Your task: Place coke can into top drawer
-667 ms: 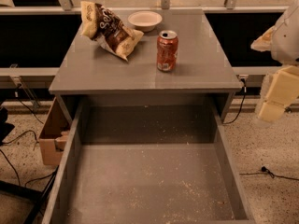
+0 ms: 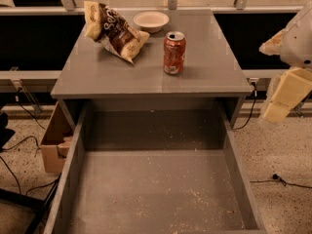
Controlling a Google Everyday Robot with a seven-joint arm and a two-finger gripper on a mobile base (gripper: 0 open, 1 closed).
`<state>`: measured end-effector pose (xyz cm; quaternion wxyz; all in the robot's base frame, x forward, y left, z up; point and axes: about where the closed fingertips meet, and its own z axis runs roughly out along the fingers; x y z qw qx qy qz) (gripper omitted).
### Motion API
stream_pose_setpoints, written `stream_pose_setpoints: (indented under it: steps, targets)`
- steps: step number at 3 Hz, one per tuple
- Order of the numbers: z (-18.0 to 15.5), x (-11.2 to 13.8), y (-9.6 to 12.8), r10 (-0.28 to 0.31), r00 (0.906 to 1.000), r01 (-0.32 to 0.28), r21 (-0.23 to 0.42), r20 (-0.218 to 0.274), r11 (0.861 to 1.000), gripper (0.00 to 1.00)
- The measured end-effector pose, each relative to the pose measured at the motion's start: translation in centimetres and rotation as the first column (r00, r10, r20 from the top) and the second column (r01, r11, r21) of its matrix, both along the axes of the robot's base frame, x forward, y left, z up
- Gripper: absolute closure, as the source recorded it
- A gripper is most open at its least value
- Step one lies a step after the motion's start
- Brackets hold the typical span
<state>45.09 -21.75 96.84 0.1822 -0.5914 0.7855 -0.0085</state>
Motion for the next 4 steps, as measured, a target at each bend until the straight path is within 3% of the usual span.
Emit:
stream_pose_setpoints:
  steps: [1,2,3,4]
  targets:
    - [-2.1,3.7,0.3,-0.016,0.9994,0.010,0.177,0.032,0.984,0.00]
    - [-3.0,9.1,2.4,-0.040,0.9942,-0.001,0.384,0.100,0.923,0.00]
    - [-3.1,13.6,4.3,-0.063,0.9799,-0.051,0.547,0.189,0.836,0.00]
    - [-2.4,17.2,6.2,-0.086,0.9540,-0.126,0.645,0.287,0.753,0.00]
